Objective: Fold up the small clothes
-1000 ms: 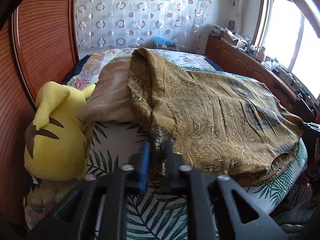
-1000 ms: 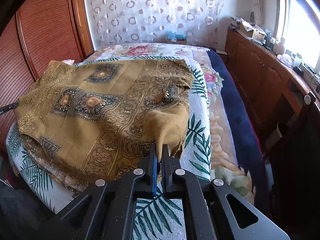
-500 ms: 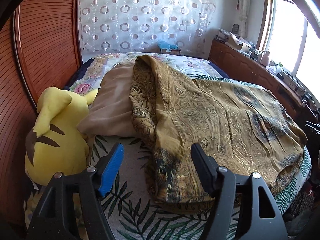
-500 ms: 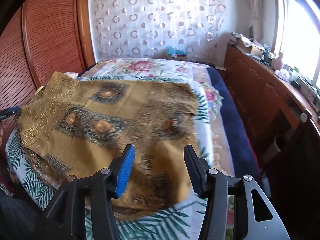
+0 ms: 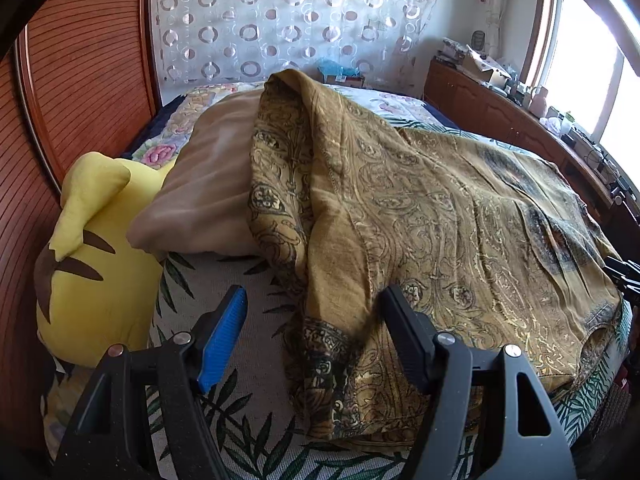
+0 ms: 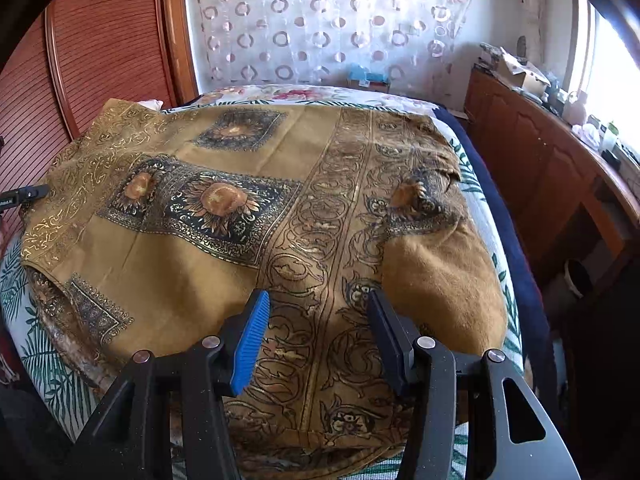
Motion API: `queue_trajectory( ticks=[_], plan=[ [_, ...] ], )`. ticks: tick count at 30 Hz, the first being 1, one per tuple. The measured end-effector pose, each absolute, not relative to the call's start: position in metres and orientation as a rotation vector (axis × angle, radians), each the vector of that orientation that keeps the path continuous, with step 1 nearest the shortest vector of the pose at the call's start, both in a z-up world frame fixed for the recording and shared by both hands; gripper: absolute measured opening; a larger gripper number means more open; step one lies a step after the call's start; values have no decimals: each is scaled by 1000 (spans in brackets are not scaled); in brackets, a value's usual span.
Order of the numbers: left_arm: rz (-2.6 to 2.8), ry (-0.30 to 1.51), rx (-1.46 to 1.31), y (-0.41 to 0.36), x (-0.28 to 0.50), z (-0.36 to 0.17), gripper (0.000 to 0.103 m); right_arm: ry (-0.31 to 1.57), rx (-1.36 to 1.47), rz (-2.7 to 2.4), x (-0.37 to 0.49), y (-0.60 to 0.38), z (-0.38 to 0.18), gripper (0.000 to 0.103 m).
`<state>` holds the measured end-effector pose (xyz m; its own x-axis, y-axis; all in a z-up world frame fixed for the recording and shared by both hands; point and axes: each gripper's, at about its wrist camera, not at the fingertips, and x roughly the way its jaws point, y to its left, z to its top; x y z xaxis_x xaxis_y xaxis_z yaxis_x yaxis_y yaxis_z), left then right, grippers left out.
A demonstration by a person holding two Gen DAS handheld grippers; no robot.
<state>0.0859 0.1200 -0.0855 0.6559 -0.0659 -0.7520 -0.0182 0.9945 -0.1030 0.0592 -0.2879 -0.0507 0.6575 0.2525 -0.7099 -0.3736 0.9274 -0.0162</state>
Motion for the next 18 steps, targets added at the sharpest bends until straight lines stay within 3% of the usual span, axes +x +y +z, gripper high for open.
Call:
queue_trajectory(
  ticks=[18],
  plan=[
    [-23,877,-125,122,89,-96,72,772,-178,359,51,-291,-45,56]
  ],
)
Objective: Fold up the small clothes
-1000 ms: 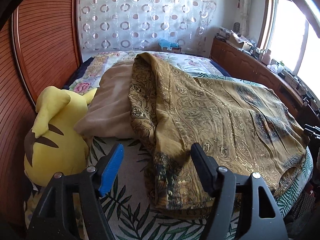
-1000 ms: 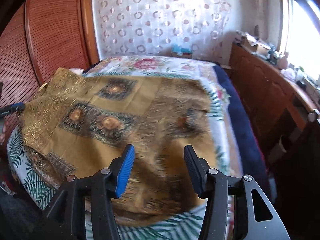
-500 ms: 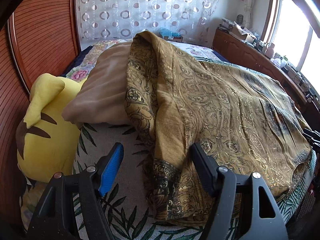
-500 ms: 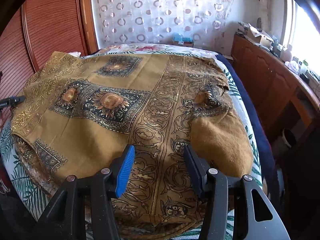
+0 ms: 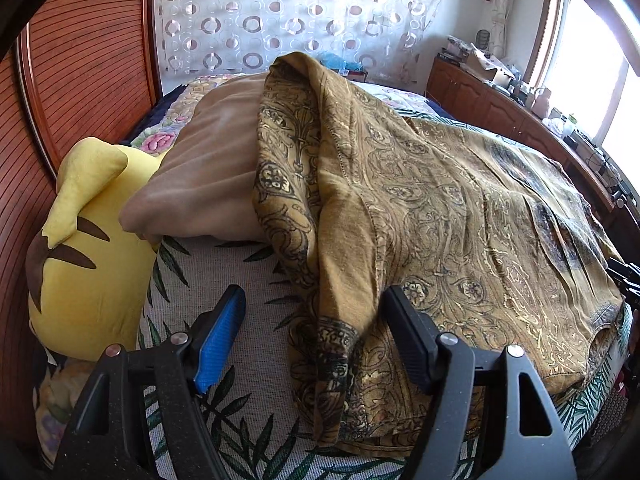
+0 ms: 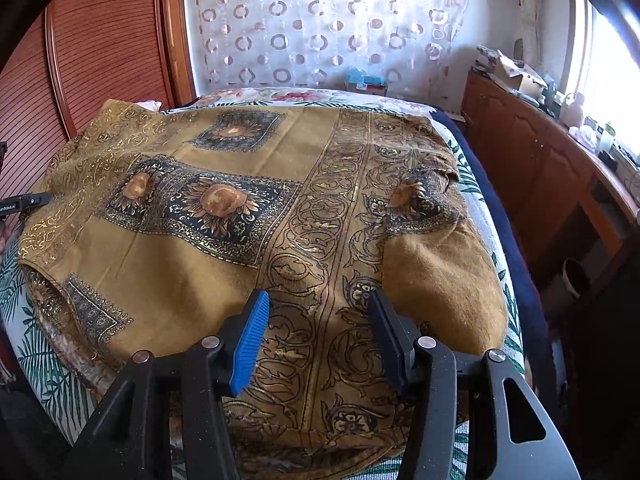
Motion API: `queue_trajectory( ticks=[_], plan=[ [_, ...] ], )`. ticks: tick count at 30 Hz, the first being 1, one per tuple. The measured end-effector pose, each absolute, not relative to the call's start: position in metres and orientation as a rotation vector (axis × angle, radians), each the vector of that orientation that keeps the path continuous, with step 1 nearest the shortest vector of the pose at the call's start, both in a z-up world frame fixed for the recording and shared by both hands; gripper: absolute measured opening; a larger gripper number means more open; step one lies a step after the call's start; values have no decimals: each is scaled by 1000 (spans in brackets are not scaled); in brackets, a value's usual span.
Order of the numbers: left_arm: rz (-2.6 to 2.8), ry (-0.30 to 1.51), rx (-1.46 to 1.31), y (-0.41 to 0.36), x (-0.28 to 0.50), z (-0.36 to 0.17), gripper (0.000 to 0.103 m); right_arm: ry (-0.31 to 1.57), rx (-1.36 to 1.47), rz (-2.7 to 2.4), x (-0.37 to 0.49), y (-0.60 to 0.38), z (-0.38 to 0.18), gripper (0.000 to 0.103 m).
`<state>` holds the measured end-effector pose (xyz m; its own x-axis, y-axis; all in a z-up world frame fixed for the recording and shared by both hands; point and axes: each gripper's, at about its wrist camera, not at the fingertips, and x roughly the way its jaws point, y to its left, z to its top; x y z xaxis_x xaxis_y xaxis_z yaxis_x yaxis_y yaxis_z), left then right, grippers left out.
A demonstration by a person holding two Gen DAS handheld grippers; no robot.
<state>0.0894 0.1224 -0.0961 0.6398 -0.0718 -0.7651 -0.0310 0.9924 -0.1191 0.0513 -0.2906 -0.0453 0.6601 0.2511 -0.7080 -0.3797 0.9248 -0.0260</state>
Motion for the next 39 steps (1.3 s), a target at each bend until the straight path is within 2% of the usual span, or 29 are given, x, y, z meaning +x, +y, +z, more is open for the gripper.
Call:
queue_trajectory(
  ticks=[7,8,9,11,12,14,16,26,39],
  plan=[
    [-21,877,-121,122,90,-96,73,776,-190,366,51,-288,-46,60],
    [-32,875,-125,122,90,-96,69,776,-190,366,51,-287,-46,60],
    [-52,873,-130,121,90,-95,65,776,-191,365,51,-287,-46,60],
    [-96,874,-143,118,90,-93,44,776,-191,365,51,-287,-46,61],
    [-113,879,-150,117,91,-92,39,776,-190,366,51,-287,-46,61],
    [-129,874,-143,114,92,-88,15,776,-189,367,51,-286,-46,61],
    [-139,852,-137,109,90,-79,9,776,-189,367,52,-286,-46,61],
    [-274,670,-97,54,91,-5,7,778,-188,365,53,-289,-46,61],
    [-521,580,-27,-44,114,52,7,730,-62,322,47,-330,-27,61]
  ],
)
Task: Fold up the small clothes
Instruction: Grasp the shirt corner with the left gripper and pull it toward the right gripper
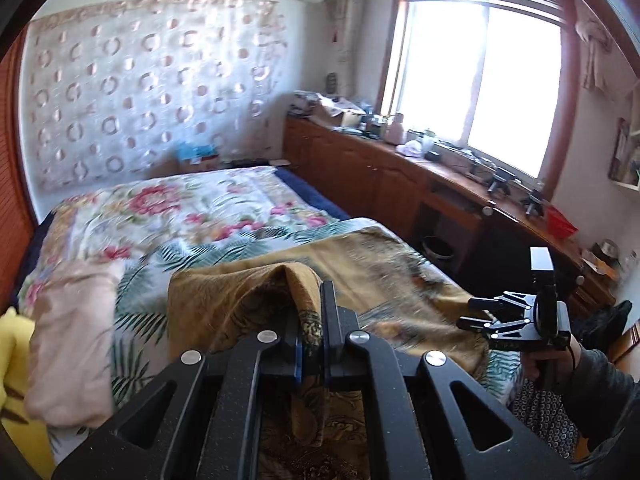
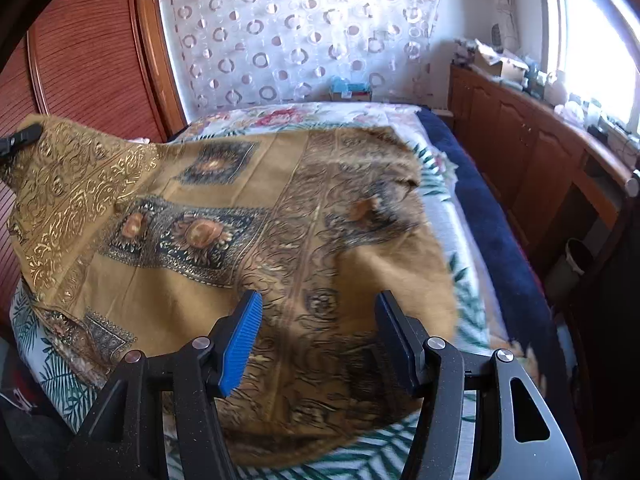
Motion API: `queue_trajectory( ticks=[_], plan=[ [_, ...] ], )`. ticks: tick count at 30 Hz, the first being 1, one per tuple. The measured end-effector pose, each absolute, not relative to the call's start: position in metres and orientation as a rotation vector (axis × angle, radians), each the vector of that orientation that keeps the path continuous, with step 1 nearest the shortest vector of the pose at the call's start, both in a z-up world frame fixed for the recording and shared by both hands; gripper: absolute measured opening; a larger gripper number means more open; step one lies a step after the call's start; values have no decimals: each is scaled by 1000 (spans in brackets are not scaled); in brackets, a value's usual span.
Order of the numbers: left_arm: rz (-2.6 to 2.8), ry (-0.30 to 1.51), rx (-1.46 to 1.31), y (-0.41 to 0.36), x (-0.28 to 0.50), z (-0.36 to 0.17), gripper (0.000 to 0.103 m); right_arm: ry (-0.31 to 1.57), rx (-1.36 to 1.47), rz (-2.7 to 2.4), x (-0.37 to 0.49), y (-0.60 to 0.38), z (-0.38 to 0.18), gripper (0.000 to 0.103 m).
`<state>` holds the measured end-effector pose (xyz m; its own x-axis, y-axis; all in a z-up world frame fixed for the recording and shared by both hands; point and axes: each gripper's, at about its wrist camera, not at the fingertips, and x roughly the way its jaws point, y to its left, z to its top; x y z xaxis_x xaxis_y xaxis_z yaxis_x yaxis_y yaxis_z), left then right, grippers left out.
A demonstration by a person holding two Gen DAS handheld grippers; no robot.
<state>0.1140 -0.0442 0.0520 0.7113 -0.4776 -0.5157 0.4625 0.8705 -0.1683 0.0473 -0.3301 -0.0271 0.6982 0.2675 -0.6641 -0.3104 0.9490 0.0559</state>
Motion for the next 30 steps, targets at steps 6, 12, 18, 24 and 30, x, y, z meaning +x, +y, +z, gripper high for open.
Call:
queue_trajectory(
  ticks=[6,12,18,24,30],
  plan=[
    [-605,575,26,-97,125,62,7,699,-41,306,35,-345,-18,61],
    [-662,596,64,-135,130,61,7,684,-21,296,28,-355,-17,61],
    [-679,660,166,-163,128,42,43,695,-8,301,29,-357,-22,61],
    [-659,646,164,-154,120,43,75,690,-2,301,31,-359,-18,61],
    [-585,641,108,-122,117,37,75,680,-8,323,34,-352,-14,61]
  ],
)
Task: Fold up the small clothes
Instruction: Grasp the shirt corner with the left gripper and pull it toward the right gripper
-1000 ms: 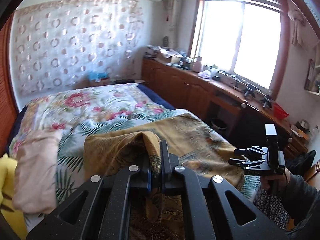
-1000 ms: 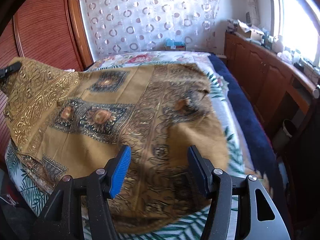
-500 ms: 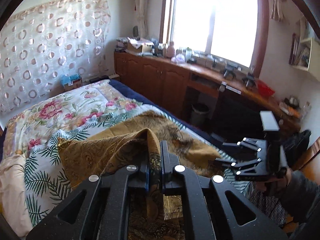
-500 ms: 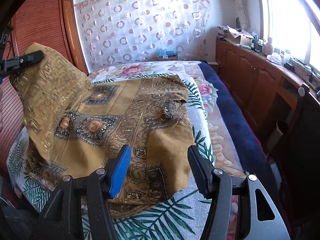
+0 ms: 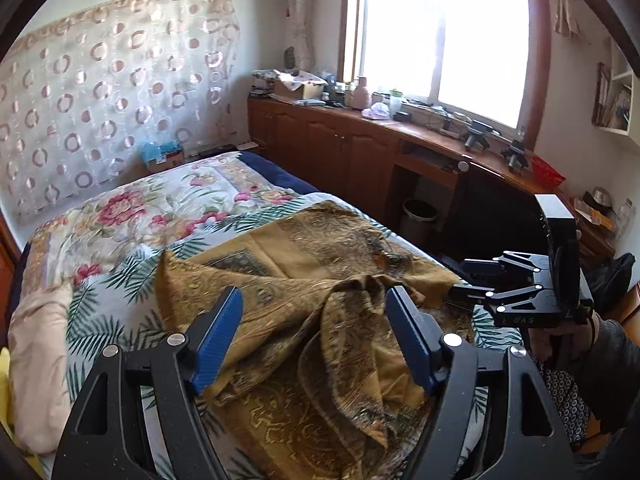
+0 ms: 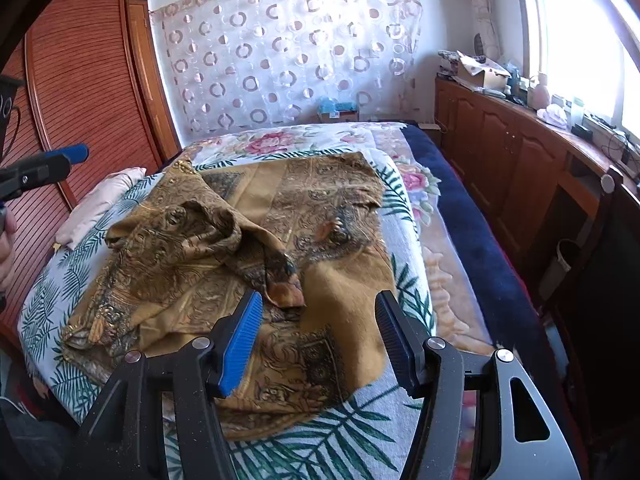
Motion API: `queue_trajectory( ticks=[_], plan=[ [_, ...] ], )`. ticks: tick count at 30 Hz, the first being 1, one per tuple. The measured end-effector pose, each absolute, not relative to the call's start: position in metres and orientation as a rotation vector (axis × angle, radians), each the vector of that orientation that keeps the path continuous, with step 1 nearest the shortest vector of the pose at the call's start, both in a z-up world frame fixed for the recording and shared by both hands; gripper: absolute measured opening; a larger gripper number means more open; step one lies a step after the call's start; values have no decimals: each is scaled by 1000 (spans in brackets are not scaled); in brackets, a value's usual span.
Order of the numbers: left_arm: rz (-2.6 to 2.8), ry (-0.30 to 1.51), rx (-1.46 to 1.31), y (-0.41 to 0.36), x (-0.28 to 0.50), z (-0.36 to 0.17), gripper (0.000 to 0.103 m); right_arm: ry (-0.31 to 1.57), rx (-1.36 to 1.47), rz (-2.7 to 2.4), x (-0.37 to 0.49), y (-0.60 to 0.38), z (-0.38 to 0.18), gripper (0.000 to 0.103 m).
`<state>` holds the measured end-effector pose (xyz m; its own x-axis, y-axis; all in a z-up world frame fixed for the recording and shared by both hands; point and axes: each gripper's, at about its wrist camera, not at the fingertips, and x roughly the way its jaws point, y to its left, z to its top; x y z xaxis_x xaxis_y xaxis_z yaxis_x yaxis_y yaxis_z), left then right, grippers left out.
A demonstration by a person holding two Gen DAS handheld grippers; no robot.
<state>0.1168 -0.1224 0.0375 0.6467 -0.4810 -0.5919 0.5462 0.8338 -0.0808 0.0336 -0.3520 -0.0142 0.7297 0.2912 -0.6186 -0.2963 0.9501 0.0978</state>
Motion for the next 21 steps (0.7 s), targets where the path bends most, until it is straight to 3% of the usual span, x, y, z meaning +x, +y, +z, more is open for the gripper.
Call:
queue_trajectory(
  ticks=[21],
  plan=[
    [-323,651,9,-15,109,5,75,655,-105,518,103,-247,3,61]
  ],
)
